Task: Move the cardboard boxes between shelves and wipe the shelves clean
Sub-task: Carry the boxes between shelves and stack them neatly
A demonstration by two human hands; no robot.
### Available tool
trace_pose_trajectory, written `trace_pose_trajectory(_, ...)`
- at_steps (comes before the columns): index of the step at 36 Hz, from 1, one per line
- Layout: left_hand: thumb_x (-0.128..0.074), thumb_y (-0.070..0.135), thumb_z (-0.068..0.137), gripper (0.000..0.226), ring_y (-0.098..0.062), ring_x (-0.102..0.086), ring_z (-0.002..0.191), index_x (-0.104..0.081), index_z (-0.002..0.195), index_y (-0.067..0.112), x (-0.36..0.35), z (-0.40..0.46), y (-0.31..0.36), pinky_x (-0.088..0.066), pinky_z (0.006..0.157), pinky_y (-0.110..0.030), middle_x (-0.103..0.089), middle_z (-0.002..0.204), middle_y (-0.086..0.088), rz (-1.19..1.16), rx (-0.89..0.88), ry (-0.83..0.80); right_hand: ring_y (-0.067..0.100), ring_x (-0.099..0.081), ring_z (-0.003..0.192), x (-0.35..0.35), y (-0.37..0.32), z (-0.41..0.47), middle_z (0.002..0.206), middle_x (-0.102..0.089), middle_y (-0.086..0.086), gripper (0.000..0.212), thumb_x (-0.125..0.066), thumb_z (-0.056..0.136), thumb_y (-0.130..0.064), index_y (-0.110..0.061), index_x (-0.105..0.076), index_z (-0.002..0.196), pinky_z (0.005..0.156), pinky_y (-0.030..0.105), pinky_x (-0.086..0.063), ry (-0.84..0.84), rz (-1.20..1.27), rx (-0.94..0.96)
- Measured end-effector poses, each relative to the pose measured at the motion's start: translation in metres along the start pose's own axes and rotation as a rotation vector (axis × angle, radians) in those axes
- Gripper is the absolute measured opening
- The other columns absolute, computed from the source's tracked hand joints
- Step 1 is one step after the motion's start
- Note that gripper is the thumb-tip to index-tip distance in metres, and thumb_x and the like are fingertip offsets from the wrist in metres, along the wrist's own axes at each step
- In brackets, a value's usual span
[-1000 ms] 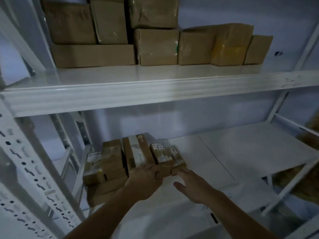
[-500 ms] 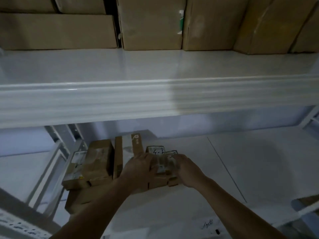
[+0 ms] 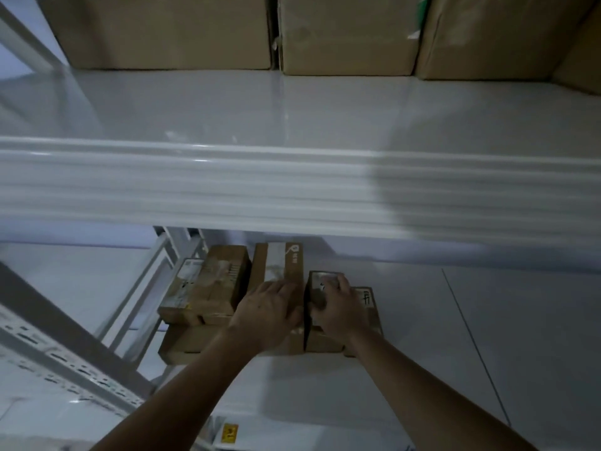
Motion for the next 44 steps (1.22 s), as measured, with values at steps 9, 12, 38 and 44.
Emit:
trace_pose_trajectory(9, -0.036, 0.055, 0.098, 0.052, -0.018, -0.051, 0.134, -0.049, 0.141, 0.028, -0.002, 0.0, 0.004, -0.045, 0.109, -0.042, -0.057, 0.143, 0.005, -0.025, -0.03, -0.003, 0.034, -0.05, 0.132, 0.006, -0.004, -0.004, 0.159, -0.028, 0.002, 0.09, -0.051, 0.071, -0.065, -0.019, -0.045, 0.148, 0.099, 0.045, -0.051, 0.058, 0.125, 0.004)
trace_pose_trajectory(12, -0.039, 0.052, 0.101, 0.043, -0.017, -0.052, 0.131, -0.05, 0.136, 0.03, 0.0, 0.001, 0.015, -0.046, 0.108, -0.041, -0.057, 0.14, 0.006, -0.032, -0.049, -0.001, 0.031, -0.05, 0.13, 0.03, 0.0, -0.01, 0.16, -0.029, -0.001, 0.078, -0.06, 0.079, -0.055, -0.02, -0.047, 0.147, 0.096, 0.039, -0.049, 0.115, 0.108, 0.014)
trace_pose_trajectory(38, -0.037, 0.071, 0.093, 0.093, -0.033, -0.014, 0.156, -0.018, 0.161, 0.01, -0.135, 0.083, 0.151, -0.012, 0.126, -0.051, -0.02, 0.168, -0.013, 0.055, 0.12, -0.145, 0.03, -0.057, 0.119, 0.126, 0.174, -0.074, 0.153, -0.035, -0.006, 0.061, -0.065, 0.087, -0.053, -0.029, -0.05, 0.141, 0.085, 0.037, -0.051, 0.188, -0.065, -0.036)
trace_pose_trajectory(44, -0.041, 0.065, 0.095, 0.094, -0.03, 0.006, 0.158, -0.004, 0.163, 0.012, -0.157, 0.079, 0.166, -0.001, 0.127, -0.052, 0.002, 0.171, -0.013, 0.068, 0.096, -0.166, 0.024, -0.056, 0.122, 0.126, 0.19, -0.074, 0.153, -0.036, -0.008, 0.059, -0.063, 0.087, -0.052, -0.03, -0.05, 0.14, 0.088, 0.035, -0.052, 0.179, -0.046, -0.013)
Point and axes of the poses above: each hand's wrist, its own z-axis towards the middle knuckle, its own x-axis out of the back of the hand, y = z × x, the point moved 10 cm from there along z, towards the middle knuckle
